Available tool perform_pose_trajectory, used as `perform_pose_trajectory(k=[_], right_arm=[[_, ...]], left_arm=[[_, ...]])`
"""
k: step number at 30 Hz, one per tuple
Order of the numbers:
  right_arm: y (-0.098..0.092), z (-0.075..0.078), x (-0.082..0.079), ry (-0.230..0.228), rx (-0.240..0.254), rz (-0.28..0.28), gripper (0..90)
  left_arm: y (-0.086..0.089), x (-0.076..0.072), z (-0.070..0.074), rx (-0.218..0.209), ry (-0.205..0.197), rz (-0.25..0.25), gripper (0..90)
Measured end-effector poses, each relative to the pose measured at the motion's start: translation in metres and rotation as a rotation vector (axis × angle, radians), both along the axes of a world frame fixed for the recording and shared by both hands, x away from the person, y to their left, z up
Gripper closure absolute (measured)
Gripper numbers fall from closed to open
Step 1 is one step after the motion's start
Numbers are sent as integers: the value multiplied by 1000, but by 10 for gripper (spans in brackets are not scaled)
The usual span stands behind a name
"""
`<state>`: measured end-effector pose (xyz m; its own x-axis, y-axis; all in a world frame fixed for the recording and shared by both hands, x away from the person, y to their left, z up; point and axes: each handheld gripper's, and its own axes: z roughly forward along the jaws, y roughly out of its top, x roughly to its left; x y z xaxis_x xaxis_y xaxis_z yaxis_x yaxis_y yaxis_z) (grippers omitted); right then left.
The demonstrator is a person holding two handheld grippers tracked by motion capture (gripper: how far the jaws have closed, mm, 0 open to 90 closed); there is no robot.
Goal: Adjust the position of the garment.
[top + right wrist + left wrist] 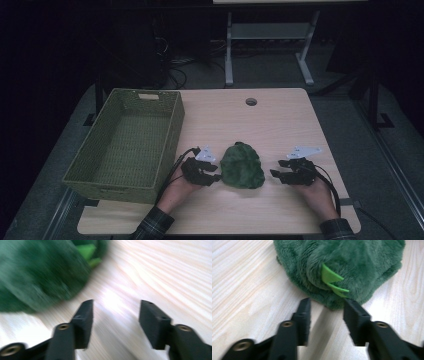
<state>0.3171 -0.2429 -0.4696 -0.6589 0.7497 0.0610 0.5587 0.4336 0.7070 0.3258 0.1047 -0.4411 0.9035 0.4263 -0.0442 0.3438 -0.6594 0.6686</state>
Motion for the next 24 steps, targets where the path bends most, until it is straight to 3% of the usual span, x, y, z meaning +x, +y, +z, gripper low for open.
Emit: perform_pose_trajectory(k=[6,10,14,19,24], right_arm=[[-15,-7,-7,-6,-8,-54,250],[-16,-10,-8,-28,-9,-66,220],[-15,-13,-7,-44,-2,-58,161],[-15,-12,-7,-39,-3,-62,154],[-15,-12,-7,-38,-3,-63,154]], left_arm=[[-7,-4,14,12,-32,-19,335],[-14,-3,22,32,-41,-50,251],[-21,2,28,49,-33,-76,201],[-28,9,32,74,-39,-84,172],[-40,23,28,97,-12,-105,150]])
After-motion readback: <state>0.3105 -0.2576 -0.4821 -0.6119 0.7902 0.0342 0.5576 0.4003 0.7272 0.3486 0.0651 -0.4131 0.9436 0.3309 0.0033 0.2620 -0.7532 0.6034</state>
